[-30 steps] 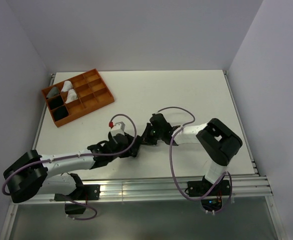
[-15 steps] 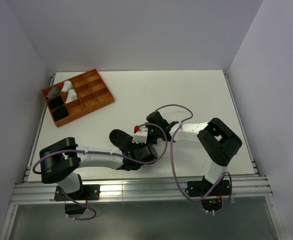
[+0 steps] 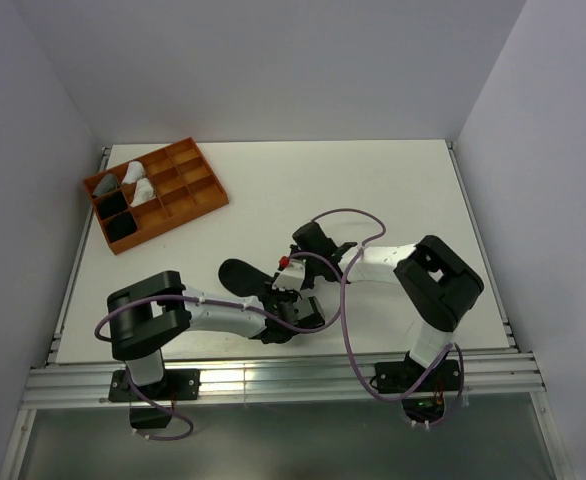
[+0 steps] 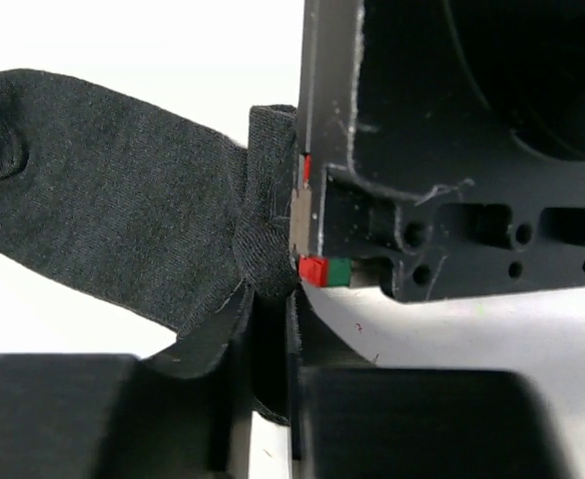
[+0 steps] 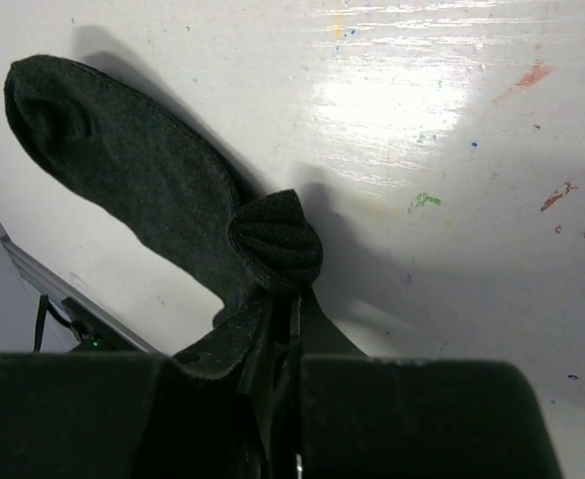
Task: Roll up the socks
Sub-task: Roll the sock at the center of the board.
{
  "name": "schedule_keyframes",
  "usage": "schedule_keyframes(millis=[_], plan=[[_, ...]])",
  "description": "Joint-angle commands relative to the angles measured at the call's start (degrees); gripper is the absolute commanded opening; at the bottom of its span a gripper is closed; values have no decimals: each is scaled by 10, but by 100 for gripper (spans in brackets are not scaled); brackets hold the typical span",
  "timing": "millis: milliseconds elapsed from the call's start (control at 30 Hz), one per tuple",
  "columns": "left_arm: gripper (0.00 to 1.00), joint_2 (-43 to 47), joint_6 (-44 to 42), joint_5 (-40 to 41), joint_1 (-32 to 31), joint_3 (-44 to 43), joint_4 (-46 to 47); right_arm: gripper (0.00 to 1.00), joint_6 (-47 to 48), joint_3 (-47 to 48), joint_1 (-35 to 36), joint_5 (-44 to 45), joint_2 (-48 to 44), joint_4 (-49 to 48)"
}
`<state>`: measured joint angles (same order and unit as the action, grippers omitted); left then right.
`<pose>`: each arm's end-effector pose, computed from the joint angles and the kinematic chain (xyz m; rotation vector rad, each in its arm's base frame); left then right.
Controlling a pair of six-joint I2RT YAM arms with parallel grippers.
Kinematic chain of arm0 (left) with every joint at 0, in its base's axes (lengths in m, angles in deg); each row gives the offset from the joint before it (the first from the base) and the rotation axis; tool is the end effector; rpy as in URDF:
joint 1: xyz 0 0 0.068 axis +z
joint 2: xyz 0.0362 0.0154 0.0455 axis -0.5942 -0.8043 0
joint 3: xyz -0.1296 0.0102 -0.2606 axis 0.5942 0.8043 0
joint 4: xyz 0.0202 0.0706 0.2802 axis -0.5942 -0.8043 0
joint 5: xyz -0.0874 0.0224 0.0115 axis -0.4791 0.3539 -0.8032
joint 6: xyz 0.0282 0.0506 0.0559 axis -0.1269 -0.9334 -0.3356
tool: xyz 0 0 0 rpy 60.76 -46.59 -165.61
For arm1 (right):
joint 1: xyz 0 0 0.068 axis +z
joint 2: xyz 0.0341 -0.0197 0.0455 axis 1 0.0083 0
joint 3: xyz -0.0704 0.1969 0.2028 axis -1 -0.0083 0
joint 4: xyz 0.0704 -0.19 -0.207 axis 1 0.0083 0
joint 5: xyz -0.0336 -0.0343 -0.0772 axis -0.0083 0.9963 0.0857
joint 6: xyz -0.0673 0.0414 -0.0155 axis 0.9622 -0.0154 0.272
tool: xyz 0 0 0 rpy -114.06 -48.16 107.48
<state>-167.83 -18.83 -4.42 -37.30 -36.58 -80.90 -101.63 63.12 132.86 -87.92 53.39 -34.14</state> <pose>0.1481 -0.3143 0.1166 0.2150 2.1846 0.1108 0.2627 0.2708 0.1111 0.1849 2.7187 0.9466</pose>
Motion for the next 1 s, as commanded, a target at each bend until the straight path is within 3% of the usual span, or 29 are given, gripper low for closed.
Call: schedule_keyframes(millis=[0,67,267,500,633,800,967], plan=[[10,-7,-6,-3,-2,-10,-17,0,5,17,2,-10,8,6],[1,5,-14,-11,-2,-1,-6,0,0,11,-1,-18,8,-3],[0,23,-17,-42,10,17,1,2,-5,-18,-12,-49,-10,-66],[0,148,-19,-188,64,95,93,41,-28,-85,-29,-58,-69,-197],[0,205,7,-272,112,148,138,52,-53,-129,-33,-51,-94,-272],[0,250,47,-389,179,225,222,55,-67,-155,-33,-54,-95,-317],[0,269,98,-449,230,278,269,56,-79,-166,-26,-58,-71,-341]])
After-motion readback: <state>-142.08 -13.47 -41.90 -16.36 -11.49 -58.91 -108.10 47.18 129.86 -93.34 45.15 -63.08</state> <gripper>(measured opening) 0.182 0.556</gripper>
